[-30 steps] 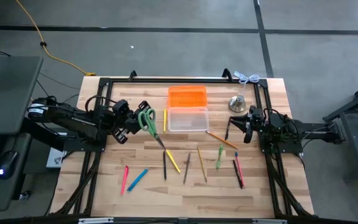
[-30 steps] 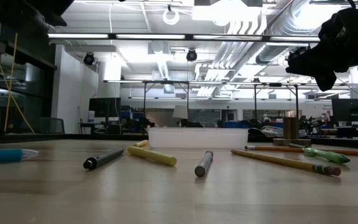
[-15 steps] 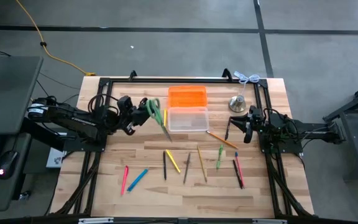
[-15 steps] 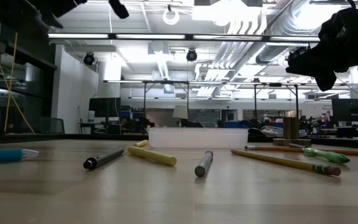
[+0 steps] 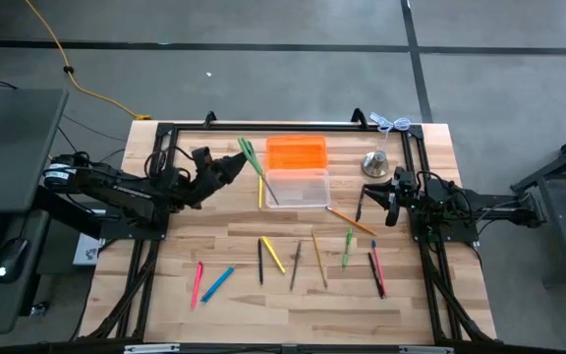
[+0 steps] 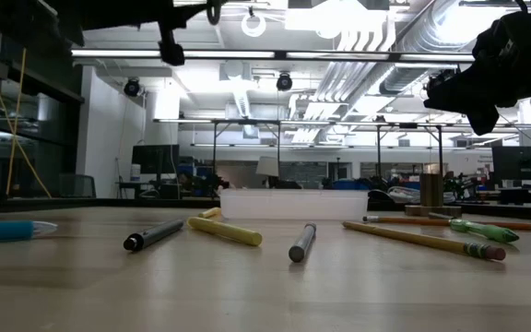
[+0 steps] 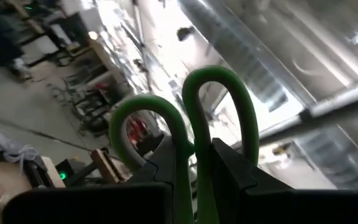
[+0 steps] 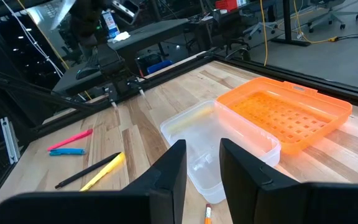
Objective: Pick & place school supplies into a supply box
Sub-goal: Put the green scissors into the orange supply box
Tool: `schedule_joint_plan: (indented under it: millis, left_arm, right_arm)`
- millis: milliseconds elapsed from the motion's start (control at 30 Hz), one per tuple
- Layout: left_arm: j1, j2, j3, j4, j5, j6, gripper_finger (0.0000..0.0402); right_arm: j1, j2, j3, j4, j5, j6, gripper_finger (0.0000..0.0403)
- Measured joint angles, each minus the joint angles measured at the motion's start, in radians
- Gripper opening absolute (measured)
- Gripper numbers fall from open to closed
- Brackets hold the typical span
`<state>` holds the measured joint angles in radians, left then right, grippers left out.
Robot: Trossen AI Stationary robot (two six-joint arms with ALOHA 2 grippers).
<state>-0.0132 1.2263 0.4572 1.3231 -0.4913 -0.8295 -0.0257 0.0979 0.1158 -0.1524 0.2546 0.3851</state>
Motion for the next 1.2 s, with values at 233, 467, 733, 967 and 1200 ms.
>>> schedule_joint_plan:
  millis: [233,467,733,967,1200]
  left_arm:
    - [0.0,0.0,0.0,-0.018,-0.129,-0.124,0.0088]
    - [0.0,0.0,0.0,-0.018,-0.166,-0.148,0.0088]
    - [0.0,0.0,0.0,-0.021,-0.157,-0.148,0.0088]
    - [0.0,0.0,0.0,-0.1,-0.113,-0.12,0.0088]
    - [0.0,0.0,0.059,-0.32,-0.098,-0.105,0.0088]
  right_arm:
    - [0.0,0.0,0.0,0.0,0.0,0.0,0.0074]
    - [0.0,0.0,0.0,0.0,0.0,0.0,0.0074]
    - [0.0,0.0,0.0,0.0,0.0,0.0,0.0074]
    - [0.0,0.0,0.0,0.0,0.0,0.0,0.0074]
    - [0.0,0.0,0.0,0.0,0.0,0.0,0.0074]
